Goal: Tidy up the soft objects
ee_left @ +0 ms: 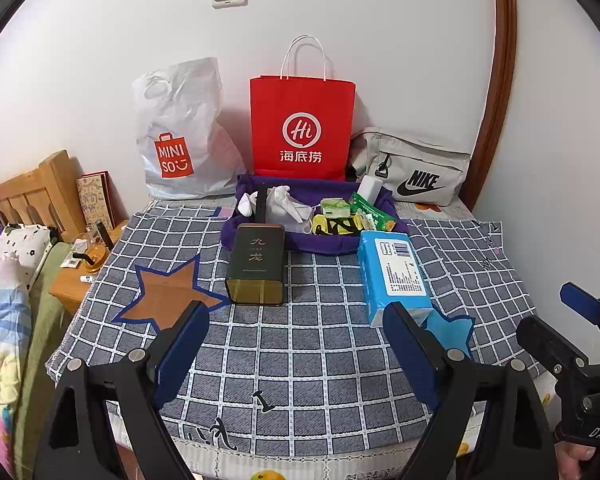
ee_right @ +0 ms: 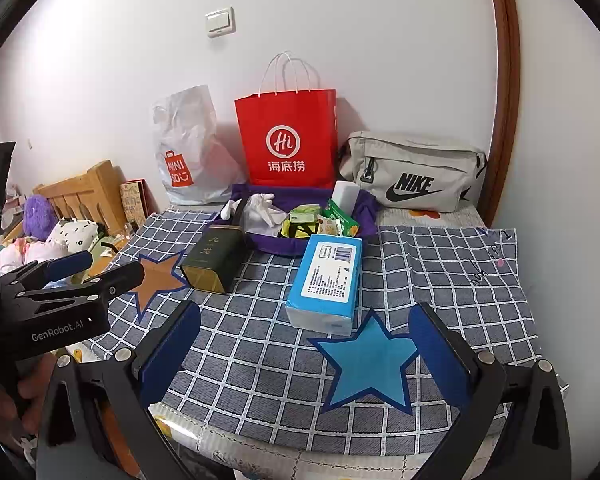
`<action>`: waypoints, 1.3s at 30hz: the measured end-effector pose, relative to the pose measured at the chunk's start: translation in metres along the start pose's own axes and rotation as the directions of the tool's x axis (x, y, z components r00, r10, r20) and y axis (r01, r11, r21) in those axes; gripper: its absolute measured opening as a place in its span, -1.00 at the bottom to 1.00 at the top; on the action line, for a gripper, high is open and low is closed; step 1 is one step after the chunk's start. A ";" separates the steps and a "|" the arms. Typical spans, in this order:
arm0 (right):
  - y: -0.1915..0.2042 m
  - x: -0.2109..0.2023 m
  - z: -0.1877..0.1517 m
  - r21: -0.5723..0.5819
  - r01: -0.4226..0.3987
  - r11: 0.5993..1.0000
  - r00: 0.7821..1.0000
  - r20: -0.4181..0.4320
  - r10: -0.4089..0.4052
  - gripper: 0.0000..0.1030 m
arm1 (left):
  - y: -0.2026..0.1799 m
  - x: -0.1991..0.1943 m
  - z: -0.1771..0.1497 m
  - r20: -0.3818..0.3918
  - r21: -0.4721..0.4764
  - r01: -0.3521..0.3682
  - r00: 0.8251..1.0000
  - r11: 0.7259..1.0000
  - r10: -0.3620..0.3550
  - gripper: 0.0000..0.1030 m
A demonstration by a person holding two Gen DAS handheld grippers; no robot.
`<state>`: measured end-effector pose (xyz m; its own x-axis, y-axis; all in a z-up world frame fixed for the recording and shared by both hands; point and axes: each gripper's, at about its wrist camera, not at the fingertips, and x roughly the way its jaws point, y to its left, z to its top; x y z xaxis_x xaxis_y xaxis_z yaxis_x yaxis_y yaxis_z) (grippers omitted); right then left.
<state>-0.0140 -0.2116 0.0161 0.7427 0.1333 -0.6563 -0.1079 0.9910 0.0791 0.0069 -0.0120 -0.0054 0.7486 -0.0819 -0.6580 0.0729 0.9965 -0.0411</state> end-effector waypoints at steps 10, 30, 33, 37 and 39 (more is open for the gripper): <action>0.000 -0.001 0.000 0.000 0.000 1.000 1.000 0.002 0.000 0.98 | 0.000 0.001 0.000 -0.001 -0.001 0.001 1.000 1.000 -0.001 0.71; 0.003 -0.005 0.000 -0.005 -0.001 1.000 1.000 0.011 0.001 0.98 | 0.001 0.000 0.001 -0.001 0.000 0.000 1.000 1.000 0.000 0.71; 0.003 -0.005 0.000 -0.005 -0.002 1.000 1.000 0.012 0.002 0.98 | 0.001 -0.001 0.001 0.000 0.001 0.004 1.000 1.000 -0.004 0.71; 0.003 -0.007 0.001 -0.008 -0.003 1.000 1.000 0.015 0.003 0.98 | 0.002 0.000 0.001 0.000 0.003 0.004 1.000 1.000 -0.004 0.71; 0.003 -0.007 0.001 -0.008 -0.004 1.000 1.000 0.016 0.004 0.98 | 0.002 -0.001 0.001 0.000 0.002 0.002 1.000 1.000 -0.002 0.71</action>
<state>-0.0189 -0.2092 0.0222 0.7524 0.1375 -0.6442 -0.1164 0.9903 0.0754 0.0070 -0.0103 -0.0044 0.7483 -0.0838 -0.6580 0.0756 0.9963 -0.0409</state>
